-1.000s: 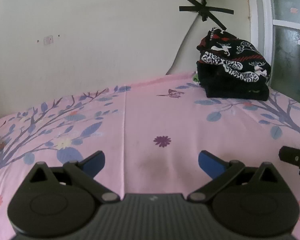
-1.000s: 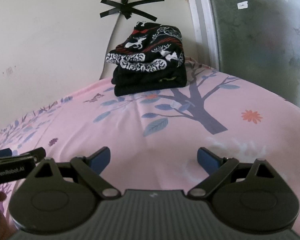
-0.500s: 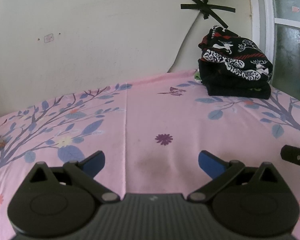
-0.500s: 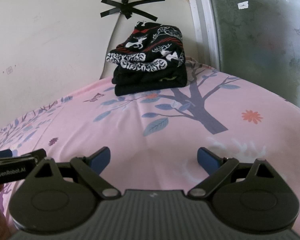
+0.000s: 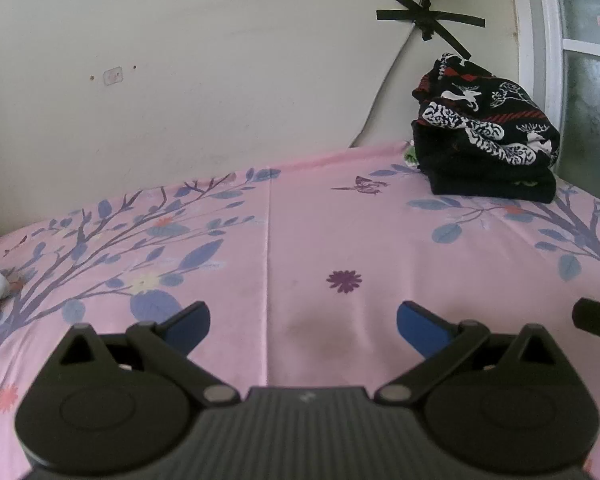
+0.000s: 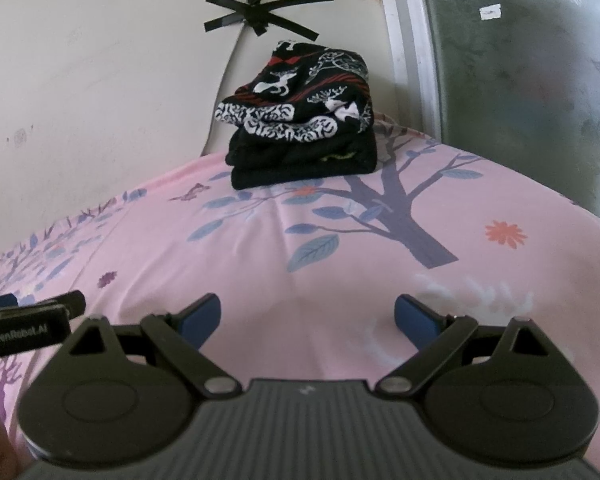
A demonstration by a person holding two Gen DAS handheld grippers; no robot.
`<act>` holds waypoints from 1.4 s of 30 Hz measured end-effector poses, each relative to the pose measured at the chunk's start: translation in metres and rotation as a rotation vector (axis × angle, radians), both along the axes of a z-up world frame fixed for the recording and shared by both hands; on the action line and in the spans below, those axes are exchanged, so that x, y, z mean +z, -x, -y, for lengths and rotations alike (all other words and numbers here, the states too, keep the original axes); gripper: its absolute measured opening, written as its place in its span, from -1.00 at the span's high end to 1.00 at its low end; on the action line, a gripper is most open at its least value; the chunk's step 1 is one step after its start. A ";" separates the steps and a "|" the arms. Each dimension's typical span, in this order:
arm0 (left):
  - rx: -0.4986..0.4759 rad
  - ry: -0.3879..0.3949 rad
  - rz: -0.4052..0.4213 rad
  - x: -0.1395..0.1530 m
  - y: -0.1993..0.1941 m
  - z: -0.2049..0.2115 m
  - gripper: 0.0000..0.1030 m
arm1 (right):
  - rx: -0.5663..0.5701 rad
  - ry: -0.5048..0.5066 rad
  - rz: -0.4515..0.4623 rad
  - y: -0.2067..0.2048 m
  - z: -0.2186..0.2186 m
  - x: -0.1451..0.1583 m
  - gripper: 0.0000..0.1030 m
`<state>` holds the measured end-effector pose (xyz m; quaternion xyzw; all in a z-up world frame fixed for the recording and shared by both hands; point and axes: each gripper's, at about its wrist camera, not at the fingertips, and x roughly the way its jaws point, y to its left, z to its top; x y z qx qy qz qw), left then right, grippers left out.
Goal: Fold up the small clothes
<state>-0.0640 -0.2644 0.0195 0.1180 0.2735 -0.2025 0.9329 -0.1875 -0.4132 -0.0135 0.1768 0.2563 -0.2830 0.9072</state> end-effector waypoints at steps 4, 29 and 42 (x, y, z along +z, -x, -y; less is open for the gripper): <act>-0.001 -0.005 0.006 0.000 0.001 0.000 -1.00 | 0.003 0.001 -0.002 -0.001 0.001 0.000 -0.74; -0.003 -0.039 0.021 0.000 0.002 0.001 -1.00 | 0.017 -0.008 0.019 0.002 0.003 0.000 -0.74; -0.014 -0.059 0.029 -0.001 0.004 0.003 -1.00 | 0.017 -0.008 0.021 0.002 0.002 0.000 -0.74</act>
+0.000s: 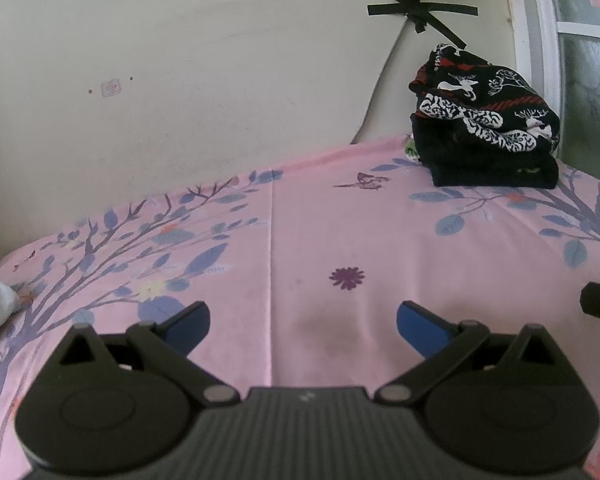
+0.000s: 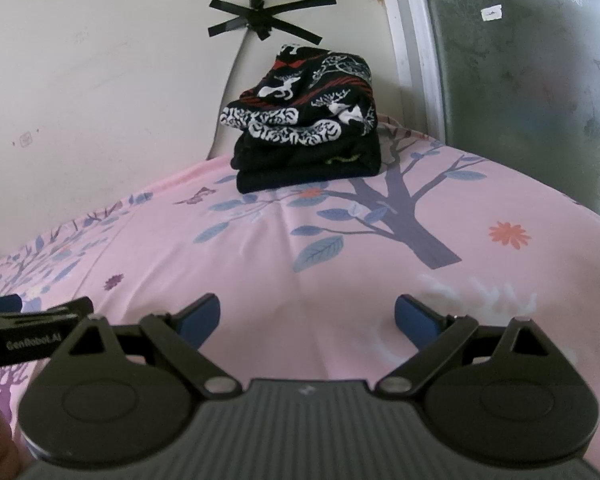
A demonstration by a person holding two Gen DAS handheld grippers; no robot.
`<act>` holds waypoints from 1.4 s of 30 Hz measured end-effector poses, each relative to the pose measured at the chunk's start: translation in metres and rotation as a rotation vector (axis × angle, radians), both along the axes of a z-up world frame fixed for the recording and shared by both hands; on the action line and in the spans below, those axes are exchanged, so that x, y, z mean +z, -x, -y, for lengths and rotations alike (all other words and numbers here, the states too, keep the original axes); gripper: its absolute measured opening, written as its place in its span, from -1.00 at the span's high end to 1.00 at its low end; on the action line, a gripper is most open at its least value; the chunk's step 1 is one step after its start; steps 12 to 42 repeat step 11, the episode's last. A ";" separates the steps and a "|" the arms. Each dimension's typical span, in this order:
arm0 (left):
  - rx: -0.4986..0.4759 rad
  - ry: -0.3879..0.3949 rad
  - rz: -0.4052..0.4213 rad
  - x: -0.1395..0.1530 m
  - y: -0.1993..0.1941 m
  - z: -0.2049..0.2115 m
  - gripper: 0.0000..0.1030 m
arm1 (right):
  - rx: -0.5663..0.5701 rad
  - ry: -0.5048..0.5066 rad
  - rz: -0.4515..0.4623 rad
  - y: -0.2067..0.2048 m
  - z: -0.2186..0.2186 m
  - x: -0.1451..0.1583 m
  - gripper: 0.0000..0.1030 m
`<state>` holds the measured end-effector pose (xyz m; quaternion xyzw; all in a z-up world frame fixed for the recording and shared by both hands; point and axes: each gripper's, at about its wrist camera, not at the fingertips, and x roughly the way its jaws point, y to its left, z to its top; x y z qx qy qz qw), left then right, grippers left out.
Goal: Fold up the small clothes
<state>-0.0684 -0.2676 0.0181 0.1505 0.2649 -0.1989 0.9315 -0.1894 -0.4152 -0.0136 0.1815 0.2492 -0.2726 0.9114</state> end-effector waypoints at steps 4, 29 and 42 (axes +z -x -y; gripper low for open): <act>-0.009 -0.001 -0.006 -0.001 -0.001 0.000 -0.99 | 0.000 -0.001 0.001 0.000 0.000 0.001 -0.74; -0.035 -0.003 -0.002 -0.001 0.001 -0.001 -0.99 | 0.000 -0.001 0.002 0.000 0.000 0.001 -0.74; -0.035 -0.003 -0.002 -0.001 0.001 -0.001 -0.99 | 0.000 -0.001 0.002 0.000 0.000 0.001 -0.74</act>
